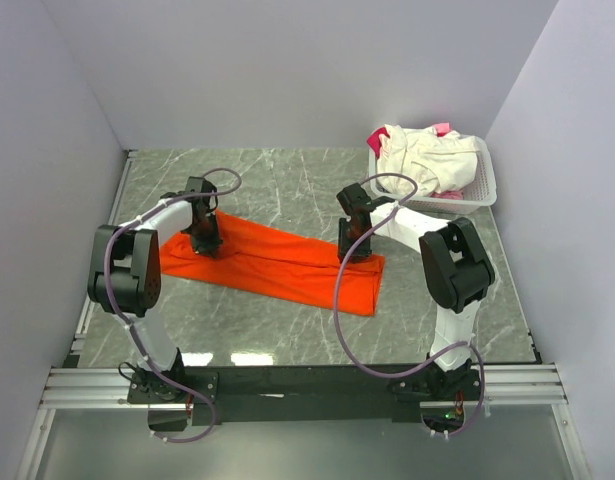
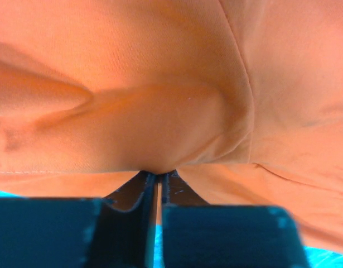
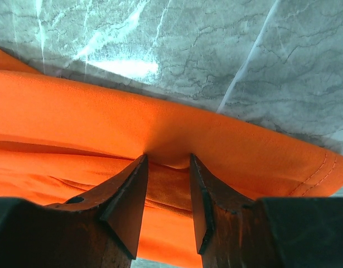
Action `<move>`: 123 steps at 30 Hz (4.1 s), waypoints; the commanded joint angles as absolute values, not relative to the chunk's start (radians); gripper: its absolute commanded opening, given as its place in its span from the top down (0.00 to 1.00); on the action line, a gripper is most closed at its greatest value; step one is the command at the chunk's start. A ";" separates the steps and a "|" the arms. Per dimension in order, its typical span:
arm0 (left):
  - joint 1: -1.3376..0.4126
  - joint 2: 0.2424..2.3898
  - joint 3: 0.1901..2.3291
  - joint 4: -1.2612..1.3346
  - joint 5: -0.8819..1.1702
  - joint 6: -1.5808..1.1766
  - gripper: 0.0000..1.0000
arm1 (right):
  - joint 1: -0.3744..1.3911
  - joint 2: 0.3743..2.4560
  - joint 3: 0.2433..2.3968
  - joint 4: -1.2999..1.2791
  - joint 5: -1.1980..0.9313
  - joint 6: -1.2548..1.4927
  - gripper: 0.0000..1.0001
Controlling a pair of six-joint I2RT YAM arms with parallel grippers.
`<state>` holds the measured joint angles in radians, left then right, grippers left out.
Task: Fold and stack the t-shirts
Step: Fold the tshirt
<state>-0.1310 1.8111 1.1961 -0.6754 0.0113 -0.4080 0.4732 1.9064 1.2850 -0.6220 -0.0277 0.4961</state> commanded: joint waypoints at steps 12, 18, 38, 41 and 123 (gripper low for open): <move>-0.137 1.723 1.249 -0.830 0.078 -0.442 1.00 | 0.469 1.894 1.302 -0.624 -0.011 0.505 0.57; -0.137 1.721 1.233 -0.828 0.130 -0.456 0.87 | 0.469 1.887 1.284 -0.623 -0.009 0.508 0.57; 0.216 1.644 1.212 -0.727 0.186 -0.331 0.44 | 0.457 1.899 1.296 -0.630 -0.002 0.491 0.57; 0.219 1.678 1.204 -0.700 0.173 -0.341 0.46 | 0.451 1.899 1.305 -0.635 -0.002 0.489 0.57; 0.219 1.726 1.210 -0.699 0.123 -0.387 0.73 | 0.431 1.922 1.296 -0.640 -0.020 0.479 0.57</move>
<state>0.2176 1.7603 1.1812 -0.6796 0.1081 -0.3824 0.4404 1.9102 1.2850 -0.6338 -0.0307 0.4961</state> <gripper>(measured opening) 0.273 0.427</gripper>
